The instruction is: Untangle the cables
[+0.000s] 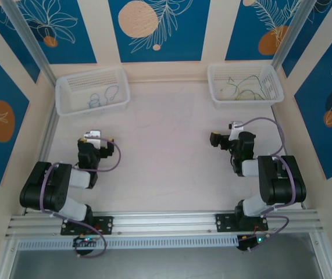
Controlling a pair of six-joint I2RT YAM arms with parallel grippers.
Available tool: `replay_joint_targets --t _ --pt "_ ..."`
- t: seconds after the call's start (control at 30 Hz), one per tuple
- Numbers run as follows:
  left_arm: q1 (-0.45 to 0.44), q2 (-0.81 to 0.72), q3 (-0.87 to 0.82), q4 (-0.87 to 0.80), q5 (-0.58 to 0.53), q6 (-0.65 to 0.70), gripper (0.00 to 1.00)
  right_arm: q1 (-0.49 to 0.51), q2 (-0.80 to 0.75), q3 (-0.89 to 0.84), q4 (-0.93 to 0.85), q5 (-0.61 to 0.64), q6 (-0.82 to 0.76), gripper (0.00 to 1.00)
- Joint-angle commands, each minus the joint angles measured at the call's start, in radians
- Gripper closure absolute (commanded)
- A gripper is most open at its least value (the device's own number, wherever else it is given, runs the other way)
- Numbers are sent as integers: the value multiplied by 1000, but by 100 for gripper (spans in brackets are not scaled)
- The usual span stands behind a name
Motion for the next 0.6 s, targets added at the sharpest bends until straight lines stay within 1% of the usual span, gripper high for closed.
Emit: replay_joint_targets --t 0.0,0.03,0.07,0.13,0.27,0.33,0.57 --pt "16 19 114 -108 113 33 0 -3 12 50 -20 -43 -14 1" --pt "16 30 156 -170 126 40 0 -3 13 51 -16 -44 -14 1" --pt "30 25 153 -169 115 19 0 2 13 50 -17 -31 -19 1" --pt "30 26 150 -164 100 14 0 23 11 48 -15 6 -31 1" --pt "30 26 151 -166 104 16 0 24 11 49 -17 8 -31 1" --pt "31 26 159 -181 123 22 0 22 11 50 -16 6 -31 1" --pt "32 26 160 -182 124 21 0 20 14 54 -26 -1 -28 1"
